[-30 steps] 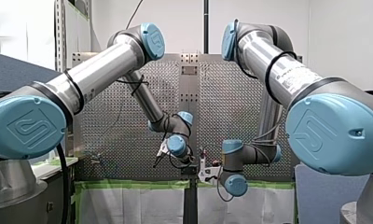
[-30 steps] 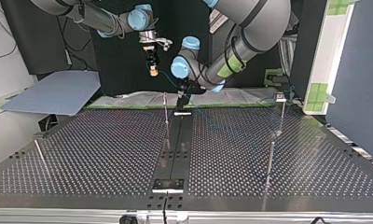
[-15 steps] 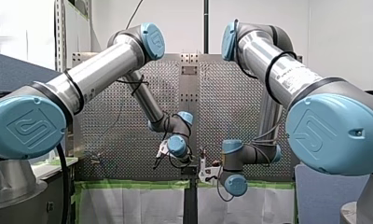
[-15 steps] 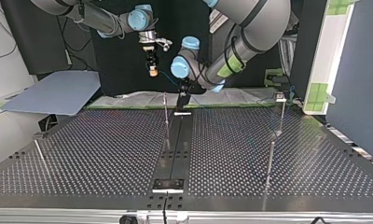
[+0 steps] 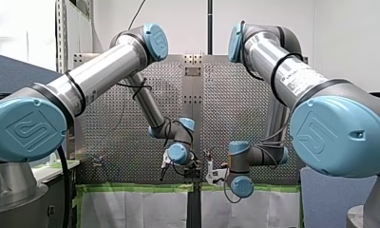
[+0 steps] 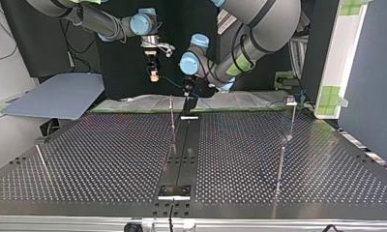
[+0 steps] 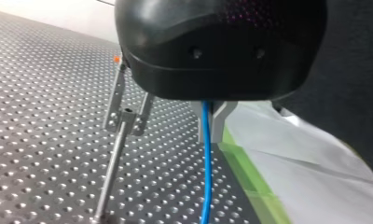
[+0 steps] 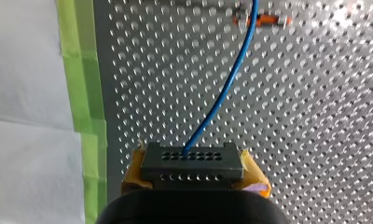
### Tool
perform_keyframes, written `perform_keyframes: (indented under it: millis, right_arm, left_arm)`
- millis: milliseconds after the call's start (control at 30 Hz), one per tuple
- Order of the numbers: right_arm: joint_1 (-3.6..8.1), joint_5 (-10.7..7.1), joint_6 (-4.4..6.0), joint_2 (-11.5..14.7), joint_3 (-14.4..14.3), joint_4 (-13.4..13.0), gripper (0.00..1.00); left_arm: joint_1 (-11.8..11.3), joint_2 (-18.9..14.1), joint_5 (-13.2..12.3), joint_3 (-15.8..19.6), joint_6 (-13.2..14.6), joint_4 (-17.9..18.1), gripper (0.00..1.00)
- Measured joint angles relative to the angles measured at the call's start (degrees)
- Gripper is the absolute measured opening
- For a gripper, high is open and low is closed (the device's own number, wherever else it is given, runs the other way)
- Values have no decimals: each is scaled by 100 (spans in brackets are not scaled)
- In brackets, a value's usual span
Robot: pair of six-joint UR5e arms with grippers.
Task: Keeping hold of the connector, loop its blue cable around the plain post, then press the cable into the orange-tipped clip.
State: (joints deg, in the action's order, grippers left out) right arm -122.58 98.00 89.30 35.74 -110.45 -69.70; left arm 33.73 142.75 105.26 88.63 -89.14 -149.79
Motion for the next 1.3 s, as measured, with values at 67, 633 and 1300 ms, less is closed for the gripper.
perform_keyframes:
  millis: [67,633,1300]
  right_arm:
    - [71,8,-18,0,71,90,0]
    - [347,6,-113,0,407,392,0]
    - [501,-2,-236,0,457,456,0]
  left_arm:
    - [-4,0,-21,-22,-67,116,0]
    - [-84,10,-50,-309,-347,406,0]
    - [-319,67,-422,-480,-1034,135,0]
